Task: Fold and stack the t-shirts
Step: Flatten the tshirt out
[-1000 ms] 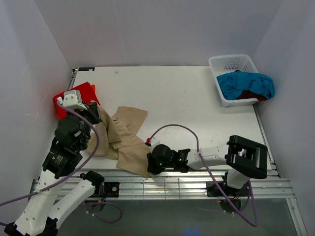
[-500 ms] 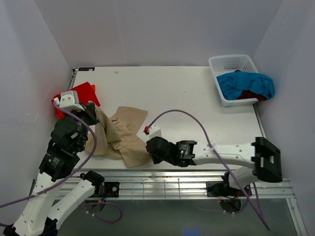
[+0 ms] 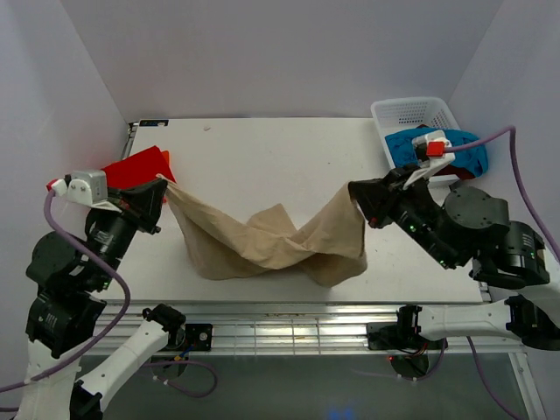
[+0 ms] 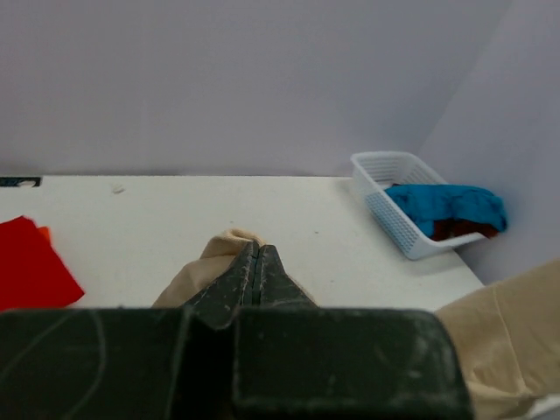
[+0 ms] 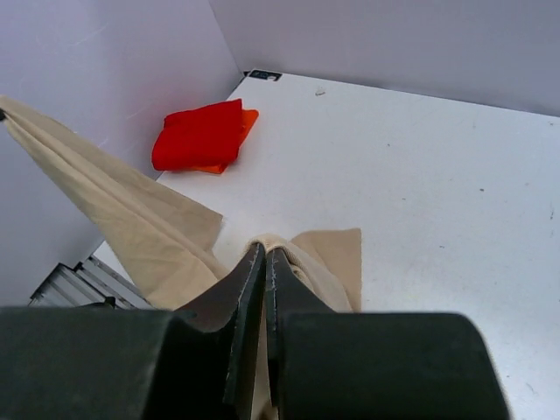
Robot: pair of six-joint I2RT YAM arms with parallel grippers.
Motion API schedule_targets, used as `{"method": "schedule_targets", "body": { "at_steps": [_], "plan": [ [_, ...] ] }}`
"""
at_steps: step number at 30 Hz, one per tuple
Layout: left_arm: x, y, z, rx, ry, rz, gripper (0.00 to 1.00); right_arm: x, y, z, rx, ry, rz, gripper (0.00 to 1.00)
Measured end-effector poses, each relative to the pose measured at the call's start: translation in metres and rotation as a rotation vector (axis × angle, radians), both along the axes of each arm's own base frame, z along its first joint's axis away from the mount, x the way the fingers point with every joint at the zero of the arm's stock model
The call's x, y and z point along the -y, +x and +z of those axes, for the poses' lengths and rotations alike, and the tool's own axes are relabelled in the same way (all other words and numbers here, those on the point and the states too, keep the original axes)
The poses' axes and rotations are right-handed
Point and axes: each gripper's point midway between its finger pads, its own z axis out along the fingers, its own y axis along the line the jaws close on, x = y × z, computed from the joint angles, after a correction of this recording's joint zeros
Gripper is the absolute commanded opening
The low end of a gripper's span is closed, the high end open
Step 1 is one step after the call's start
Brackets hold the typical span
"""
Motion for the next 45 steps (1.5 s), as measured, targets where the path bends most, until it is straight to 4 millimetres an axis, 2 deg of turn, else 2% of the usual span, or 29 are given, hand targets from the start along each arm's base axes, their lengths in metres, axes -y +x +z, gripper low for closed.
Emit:
{"method": "schedule_targets", "body": {
  "at_steps": [4,7,10,13,16,19,22,26,30,32,36,40,42,45],
  "plan": [
    [0.015,-0.042,0.048,0.097,-0.025,-0.184,0.0,0.022,-0.005,0.024,0.058,-0.003,0.025,0.08],
    [0.011,-0.077,0.086,0.189,-0.06,-0.256,0.0,0.041,-0.007,0.061,0.118,0.031,0.027,0.08],
    [0.001,-0.102,0.111,0.26,-0.085,-0.271,0.0,0.068,-0.01,0.104,0.178,0.11,0.011,0.08],
    [-0.002,-0.111,0.115,0.273,-0.087,-0.281,0.0,0.103,-0.012,0.134,0.23,0.172,-0.026,0.08],
    [0.006,-0.108,0.102,0.229,-0.061,-0.312,0.0,0.136,-0.014,0.15,0.267,0.219,-0.06,0.08],
    [0.02,-0.109,0.088,0.178,-0.023,-0.384,0.0,0.154,-0.018,0.156,0.287,0.24,-0.065,0.08],
    [0.034,-0.117,0.083,0.143,0.006,-0.48,0.0,0.159,-0.021,0.159,0.301,0.245,-0.048,0.08],
    [0.04,-0.144,0.105,0.176,-0.006,-0.587,0.0,0.162,-0.028,0.168,0.332,0.257,-0.005,0.08],
    [0.034,-0.183,0.131,0.262,-0.041,-0.67,0.0,0.167,-0.037,0.179,0.372,0.286,0.041,0.08],
    [0.031,-0.198,0.137,0.29,-0.055,-0.696,0.0,0.17,-0.04,0.182,0.389,0.297,0.059,0.08],
    [0.028,-0.219,0.144,0.326,-0.076,-0.745,0.0,0.18,-0.048,0.181,0.41,0.319,0.089,0.08],
    [0.034,-0.228,0.141,0.314,-0.09,-0.81,0.0,0.189,-0.058,0.179,0.421,0.351,0.139,0.08],
    [0.04,-0.232,0.137,0.291,-0.1,-0.862,0.0,0.186,-0.065,0.181,0.422,0.373,0.183,0.08],
    [0.044,-0.243,0.139,0.276,-0.122,-0.929,0.0,0.171,-0.079,0.182,0.417,0.394,0.288,0.08]
  ]
}}
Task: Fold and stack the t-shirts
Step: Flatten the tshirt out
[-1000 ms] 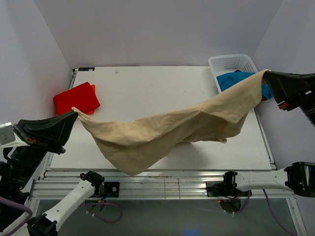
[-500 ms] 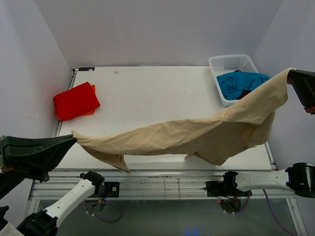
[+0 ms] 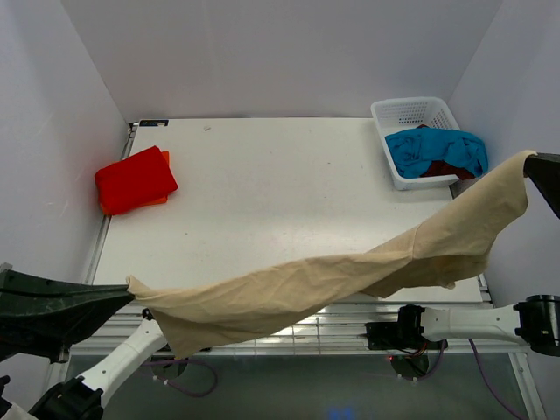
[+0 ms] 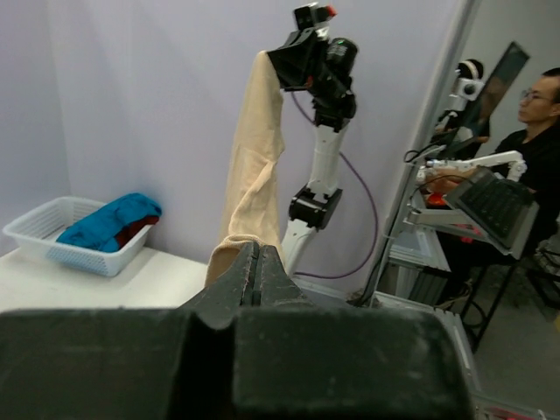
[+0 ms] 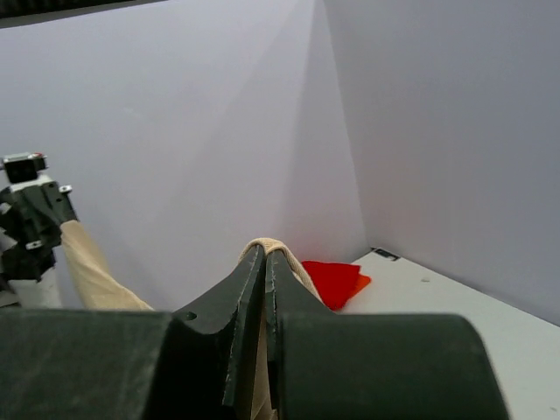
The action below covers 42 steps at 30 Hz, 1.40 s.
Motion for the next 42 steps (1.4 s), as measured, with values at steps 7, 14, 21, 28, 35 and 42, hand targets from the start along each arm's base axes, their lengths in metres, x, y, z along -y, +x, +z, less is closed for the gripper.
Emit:
{"method": "schedule_targets", "body": {
  "at_steps": [7,14,21,28,35,42],
  "plan": [
    [-0.02,-0.075,0.042,0.136,-0.092,-0.123,0.0,-0.052,-0.043,0.016,0.051,-0.01,0.297,0.08],
    [-0.032,-0.109,0.042,0.201,-0.137,-0.189,0.0,-0.068,-0.071,0.021,0.097,-0.015,0.456,0.08],
    [0.001,-0.038,0.013,0.039,-0.078,-0.153,0.0,-0.036,-0.07,0.023,0.123,0.037,0.403,0.08],
    [0.033,0.123,-0.064,-0.252,-0.006,0.183,0.0,-0.03,-0.028,0.005,0.084,0.024,0.18,0.08],
    [0.027,0.283,-0.213,-0.586,0.175,0.673,0.0,-0.077,0.03,-0.081,-0.038,-0.193,-0.06,0.08],
    [0.009,0.346,-0.334,-0.731,0.351,0.949,0.0,-0.085,0.062,-0.17,-0.117,-0.384,-0.295,0.08]
  ]
}}
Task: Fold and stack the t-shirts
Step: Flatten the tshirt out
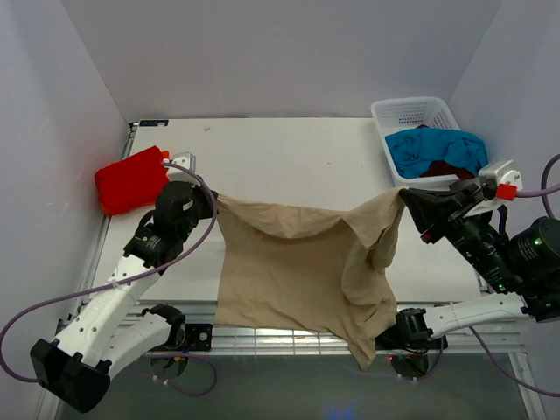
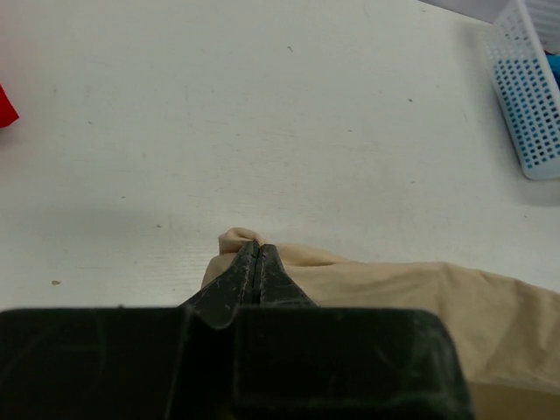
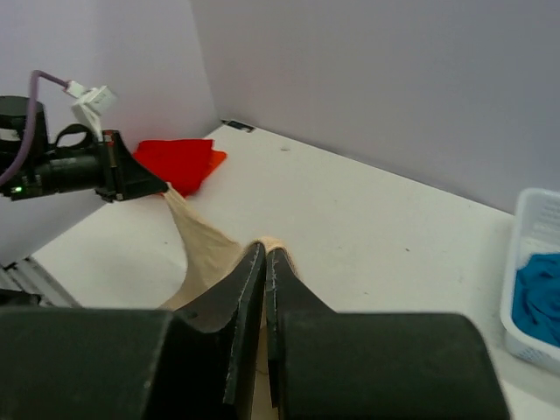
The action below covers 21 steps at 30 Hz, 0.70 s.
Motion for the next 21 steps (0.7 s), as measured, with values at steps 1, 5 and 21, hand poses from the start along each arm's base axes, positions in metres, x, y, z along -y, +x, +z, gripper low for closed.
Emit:
{"method": "schedule_targets", "body": {
  "at_steps": [1,5,21],
  "plan": [
    [-0.002,0.004,-0.006,-0.004,0.013,0.018,0.0,0.004,0.003,-0.005,-0.008,-0.012,-0.033,0.08],
    [-0.007,0.019,-0.009,0.025,0.024,0.08,0.0,0.024,0.014,-0.008,-0.043,-0.028,-0.147,0.08],
    [-0.013,0.029,0.015,0.122,-0.011,0.136,0.0,-0.018,0.006,0.03,-0.02,-0.138,-0.258,0.08]
  ]
}}
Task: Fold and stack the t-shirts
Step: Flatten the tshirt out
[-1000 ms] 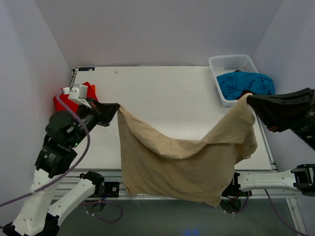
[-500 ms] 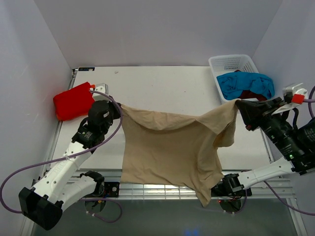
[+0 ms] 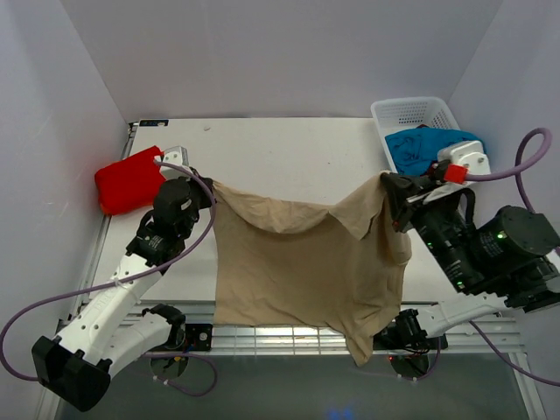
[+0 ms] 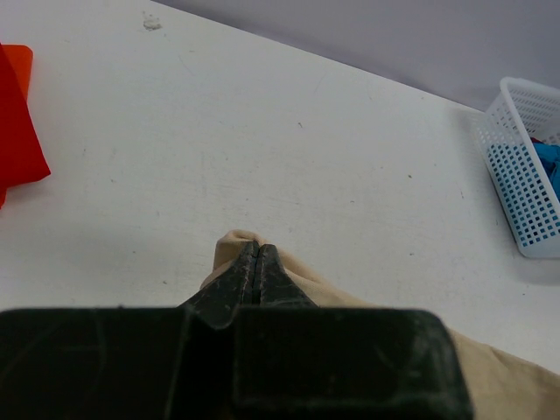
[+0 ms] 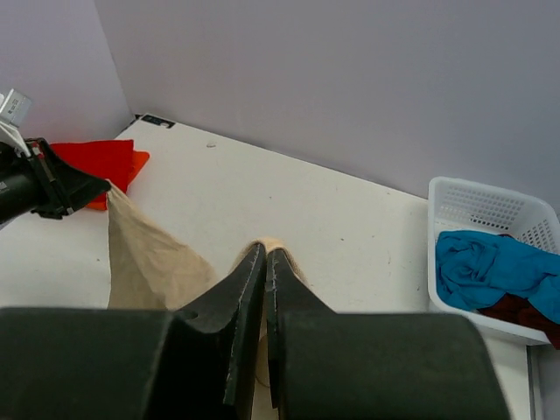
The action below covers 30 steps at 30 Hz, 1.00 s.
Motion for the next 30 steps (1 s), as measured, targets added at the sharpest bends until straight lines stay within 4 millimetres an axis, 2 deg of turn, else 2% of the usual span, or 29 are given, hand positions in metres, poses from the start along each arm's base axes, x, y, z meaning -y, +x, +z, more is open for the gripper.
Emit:
{"method": "schedule_targets", "body": {
  "at_steps": [3,6,8,10,12,18,21,24,30],
  "plan": [
    [-0.001,-0.001,0.003,0.009,-0.005,0.0,0.0,-0.031,0.001,0.009,0.024,-0.052,-0.041,0.08],
    [-0.001,-0.003,0.006,0.017,-0.009,0.0,0.0,-0.059,0.025,0.012,0.052,-0.104,-0.12,0.08],
    [-0.002,-0.005,0.008,0.021,-0.011,0.0,0.0,-0.08,0.046,0.002,0.064,-0.157,-0.135,0.08],
    [-0.004,-0.008,0.01,0.027,-0.011,-0.001,0.0,-0.091,0.066,-0.01,0.063,-0.191,-0.125,0.08],
    [-0.006,-0.011,0.014,0.04,-0.013,-0.002,0.0,-0.084,0.086,-0.017,0.054,-0.199,-0.136,0.08],
    [-0.009,-0.016,0.026,0.079,-0.023,0.0,0.0,-0.037,0.138,-0.006,0.037,-0.119,-0.217,0.08],
    [-0.01,-0.013,0.022,0.069,-0.015,0.012,0.0,-0.022,0.17,-0.02,-0.002,-0.119,-0.251,0.08],
    [-0.013,-0.009,0.012,0.058,-0.005,0.036,0.0,-0.009,0.206,-0.056,-0.082,-0.153,-0.281,0.08],
    [-0.021,0.01,-0.029,-0.008,0.032,0.088,0.0,0.017,0.252,-0.148,-0.285,-0.237,-0.297,0.08]
  ]
}}
